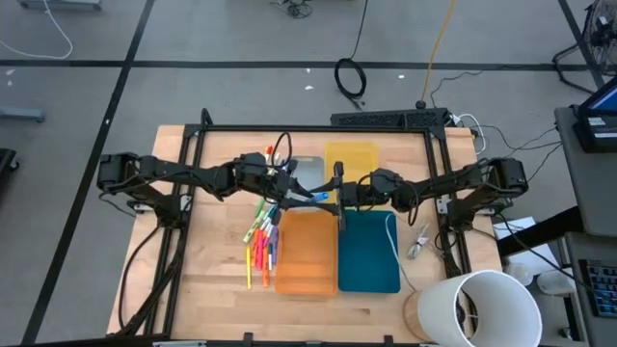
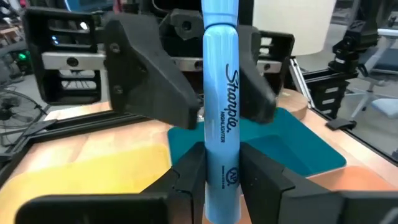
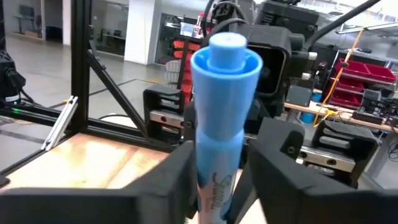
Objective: Pick & Place Markers
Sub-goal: Put the blue highlighter pen into the yellow bin
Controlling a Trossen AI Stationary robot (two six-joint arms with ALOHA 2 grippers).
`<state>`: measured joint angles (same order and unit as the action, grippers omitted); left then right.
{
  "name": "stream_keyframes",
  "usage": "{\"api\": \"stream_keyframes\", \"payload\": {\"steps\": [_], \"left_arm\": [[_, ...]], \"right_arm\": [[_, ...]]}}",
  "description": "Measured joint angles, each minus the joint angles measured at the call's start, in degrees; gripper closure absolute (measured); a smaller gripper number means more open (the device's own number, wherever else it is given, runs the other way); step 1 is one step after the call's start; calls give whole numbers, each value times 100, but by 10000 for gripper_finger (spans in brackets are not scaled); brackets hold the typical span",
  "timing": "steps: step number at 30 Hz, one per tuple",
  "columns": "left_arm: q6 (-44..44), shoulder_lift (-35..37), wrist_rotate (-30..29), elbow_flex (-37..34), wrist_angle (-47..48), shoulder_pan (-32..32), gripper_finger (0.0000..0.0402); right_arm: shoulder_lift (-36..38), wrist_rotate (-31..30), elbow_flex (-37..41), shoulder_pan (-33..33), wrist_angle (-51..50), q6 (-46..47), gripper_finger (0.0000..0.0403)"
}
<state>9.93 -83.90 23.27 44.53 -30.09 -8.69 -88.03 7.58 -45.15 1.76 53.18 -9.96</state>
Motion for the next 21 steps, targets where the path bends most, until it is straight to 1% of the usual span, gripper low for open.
{"api": "stream_keyframes", "payload": {"steps": [3, 4, 9, 12, 14, 16, 19, 21], "left_arm": [[4, 0, -227, 0, 5, 9, 311], [7, 0, -317, 0, 26, 17, 311], [-38, 0, -386, 0, 29, 36, 310], [-305, 0, -412, 0, 41, 82, 309], [-373, 0, -560, 0, 67, 129, 309], [-307, 56, -1002, 0, 207, 200, 309], [-88, 291, -1920, 6, 627, 313, 307], [-59, 443, -2419, 15, 933, 367, 298]], "right_arm": [[4, -14, 0, 1, 15, -25, 345], [2, 1, 0, 4, 11, -62, 359], [4, -7, 0, 4, -21, -226, 358], [4, -2, 0, -1, -27, -174, 358], [4, -29, 0, -1, -41, -168, 358], [4, -217, 0, 0, -129, -173, 358], [27, -636, -16, 4, -297, -193, 358], [126, -905, -17, 4, -531, -294, 358]]}}
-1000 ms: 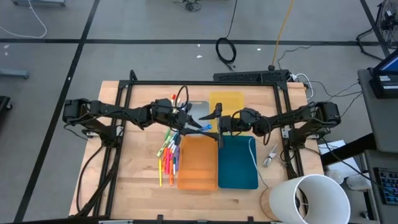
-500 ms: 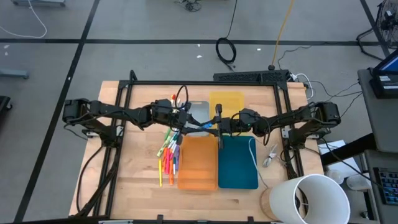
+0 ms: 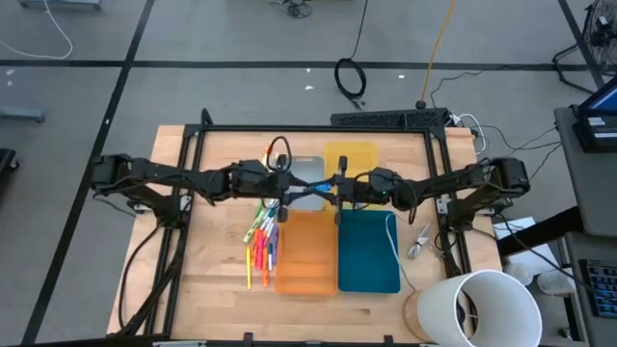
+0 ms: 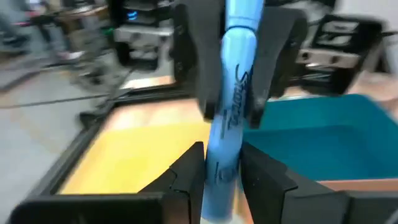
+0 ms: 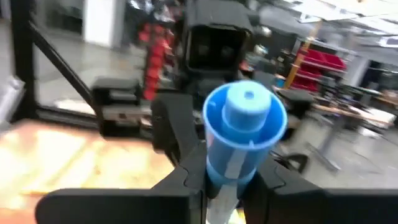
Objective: Pick & Place Markers
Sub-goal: Put the blue highlighter pen into the yellow bin
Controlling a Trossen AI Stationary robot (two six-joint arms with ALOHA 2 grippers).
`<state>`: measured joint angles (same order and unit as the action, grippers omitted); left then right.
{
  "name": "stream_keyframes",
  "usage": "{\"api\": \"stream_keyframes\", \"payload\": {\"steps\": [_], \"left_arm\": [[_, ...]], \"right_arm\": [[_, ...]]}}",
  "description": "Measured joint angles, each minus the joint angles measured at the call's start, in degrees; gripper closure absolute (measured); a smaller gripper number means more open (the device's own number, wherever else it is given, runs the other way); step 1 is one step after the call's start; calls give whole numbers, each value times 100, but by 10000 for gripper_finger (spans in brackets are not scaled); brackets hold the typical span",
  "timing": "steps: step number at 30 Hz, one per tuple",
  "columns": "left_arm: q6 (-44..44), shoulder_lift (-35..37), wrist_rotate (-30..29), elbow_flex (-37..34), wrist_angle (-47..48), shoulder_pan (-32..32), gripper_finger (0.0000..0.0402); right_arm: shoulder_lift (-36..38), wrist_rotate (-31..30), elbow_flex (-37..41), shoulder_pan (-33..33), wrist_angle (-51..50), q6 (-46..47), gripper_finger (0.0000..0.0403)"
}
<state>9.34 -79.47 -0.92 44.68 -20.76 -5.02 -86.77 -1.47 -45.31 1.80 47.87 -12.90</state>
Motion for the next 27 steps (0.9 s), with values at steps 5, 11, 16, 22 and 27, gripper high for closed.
{"api": "stream_keyframes", "payload": {"steps": [5, 11, 16, 22, 27], "left_arm": [[-48, 535, -1087, -4, 847, 31, 236], [-483, 1176, -2182, -21, 2418, -43, 163], [-953, 1462, -2739, -16, 3158, -209, 143], [-1407, 1513, -2784, -12, 3979, -444, 149], [-1666, 1491, -2771, -12, 4401, -606, 161]], "right_arm": [[370, -488, 29, -10, -814, -154, 358], [1116, -1613, 17, 34, -2382, 252, 358], [1628, -2260, 16, 279, -3757, 992, 358], [1778, -2255, 23, 741, -4888, 1562, 358], [1773, -2232, 25, 1025, -5219, 1834, 355]]}}
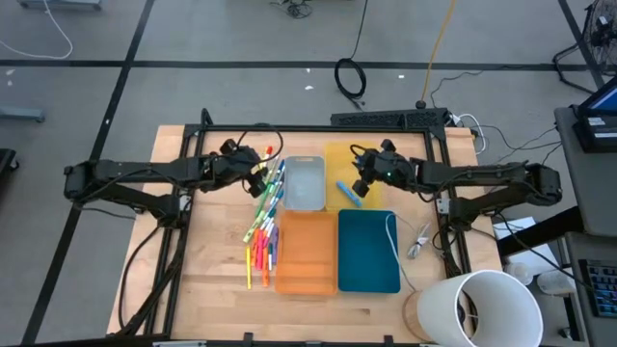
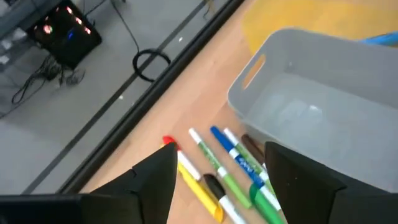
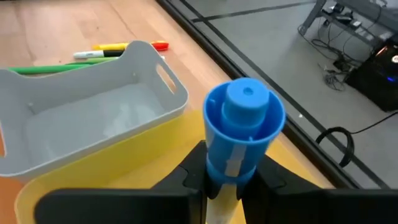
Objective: Pick & Place Markers
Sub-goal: Put the blue highlighter pen into the yellow bin, then put the green highlighter pen into the yellow bin
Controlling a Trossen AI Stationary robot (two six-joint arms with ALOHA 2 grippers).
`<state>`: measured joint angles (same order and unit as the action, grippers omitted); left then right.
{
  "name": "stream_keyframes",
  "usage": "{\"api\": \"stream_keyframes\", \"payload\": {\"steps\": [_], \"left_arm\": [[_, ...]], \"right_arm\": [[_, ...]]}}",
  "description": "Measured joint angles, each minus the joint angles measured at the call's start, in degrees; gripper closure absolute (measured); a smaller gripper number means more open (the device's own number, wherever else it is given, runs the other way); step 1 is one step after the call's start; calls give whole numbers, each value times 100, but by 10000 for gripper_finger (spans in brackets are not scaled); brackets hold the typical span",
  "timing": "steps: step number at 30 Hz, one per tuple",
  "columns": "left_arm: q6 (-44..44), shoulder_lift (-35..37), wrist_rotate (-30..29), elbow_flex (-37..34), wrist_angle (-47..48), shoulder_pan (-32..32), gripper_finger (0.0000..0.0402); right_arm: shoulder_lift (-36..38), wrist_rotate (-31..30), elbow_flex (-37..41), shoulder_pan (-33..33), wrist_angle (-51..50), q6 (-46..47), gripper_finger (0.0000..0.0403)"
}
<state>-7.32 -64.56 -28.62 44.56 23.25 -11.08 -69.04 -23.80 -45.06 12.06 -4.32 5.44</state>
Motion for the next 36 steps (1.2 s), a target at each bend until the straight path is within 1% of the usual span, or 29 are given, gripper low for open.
{"api": "stream_keyframes", "payload": {"steps": [5, 9, 16, 19, 21, 24, 27, 30, 33, 36], "left_arm": [[-76, -2, 7, 0, 109, -69, 169], [-74, -3, 11, 0, 109, -63, 168], [-105, -2, 13, 0, 108, -65, 167], [-385, -3, 60, 0, 296, -50, 167], [-851, -2, 371, 0, 677, -32, 167], [-1555, -4, 1112, -2, 1268, 37, 167], [-2047, -42, 1630, -78, 1680, 263, 167], [-2457, -66, 1794, -270, 1910, 596, 167], [-3035, -134, 1885, -480, 1848, 942, 167], [-3535, -275, 2129, -572, 1870, 1345, 167]], "right_arm": [[2, 165, 0, 32, -26, 98, 324], [2, 298, 0, 30, -26, 100, 305], [2, 296, -2, 30, -22, 100, 290], [2, 293, -2, 30, -22, 100, 285], [2, 295, -2, 30, -22, 100, 283], [2, 293, -2, 30, -22, 97, 283], [2, 292, -2, 30, -22, 7, 284], [2, 293, -2, 30, -23, -11, 283], [2, 291, -2, 30, -22, -11, 282], [2, 292, -2, 30, -22, -11, 283]]}}
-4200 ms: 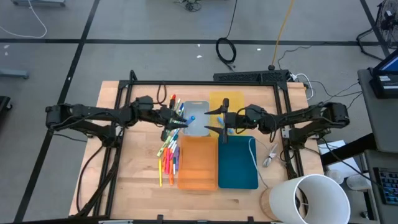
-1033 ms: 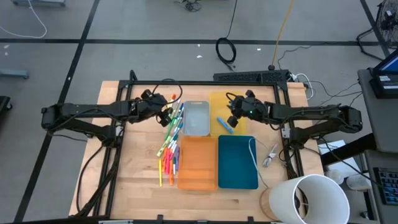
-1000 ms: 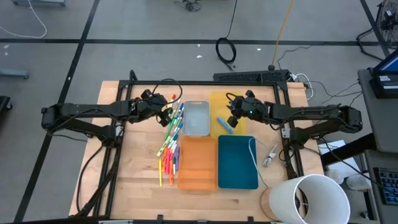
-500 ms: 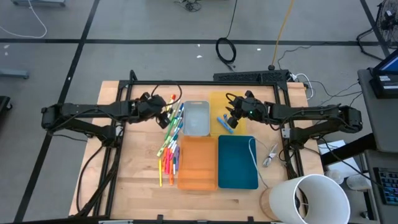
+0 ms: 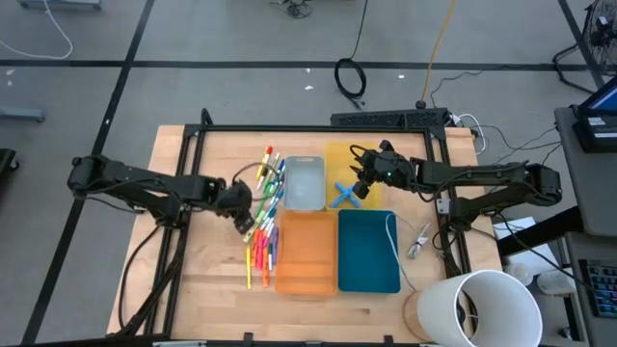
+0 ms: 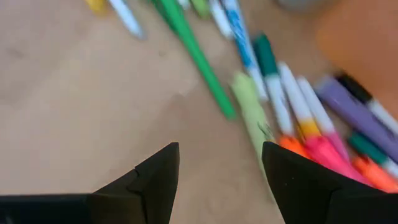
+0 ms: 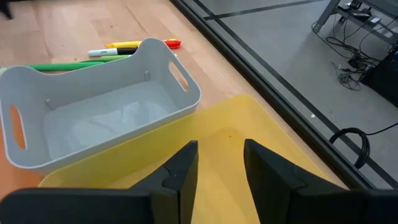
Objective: Pick & Place Markers
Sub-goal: Put the green highlighter pen into the yellow bin
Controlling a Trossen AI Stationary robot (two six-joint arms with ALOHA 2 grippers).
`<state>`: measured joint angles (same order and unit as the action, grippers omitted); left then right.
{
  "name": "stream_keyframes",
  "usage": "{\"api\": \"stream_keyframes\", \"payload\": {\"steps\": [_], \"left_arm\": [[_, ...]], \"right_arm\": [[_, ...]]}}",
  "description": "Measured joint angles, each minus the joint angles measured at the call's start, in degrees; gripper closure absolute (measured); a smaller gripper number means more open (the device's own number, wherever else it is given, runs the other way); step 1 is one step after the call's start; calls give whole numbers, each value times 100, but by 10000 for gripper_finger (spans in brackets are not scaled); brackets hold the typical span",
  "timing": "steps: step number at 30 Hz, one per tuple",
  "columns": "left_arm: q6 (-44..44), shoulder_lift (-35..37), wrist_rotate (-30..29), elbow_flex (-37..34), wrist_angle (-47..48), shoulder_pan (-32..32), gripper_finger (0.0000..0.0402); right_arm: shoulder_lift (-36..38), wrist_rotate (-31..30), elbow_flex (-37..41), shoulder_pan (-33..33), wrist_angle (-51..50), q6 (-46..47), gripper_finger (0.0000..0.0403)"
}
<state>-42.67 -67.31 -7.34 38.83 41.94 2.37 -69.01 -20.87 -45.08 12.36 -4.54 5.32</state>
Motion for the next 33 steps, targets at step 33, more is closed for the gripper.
{"api": "stream_keyframes", "payload": {"steps": [33], "left_arm": [[-1181, -1358, 735, 488, 133, 719, 167]], "right_arm": [[-1, 1, -7, 0, 303, 0, 287]]}}
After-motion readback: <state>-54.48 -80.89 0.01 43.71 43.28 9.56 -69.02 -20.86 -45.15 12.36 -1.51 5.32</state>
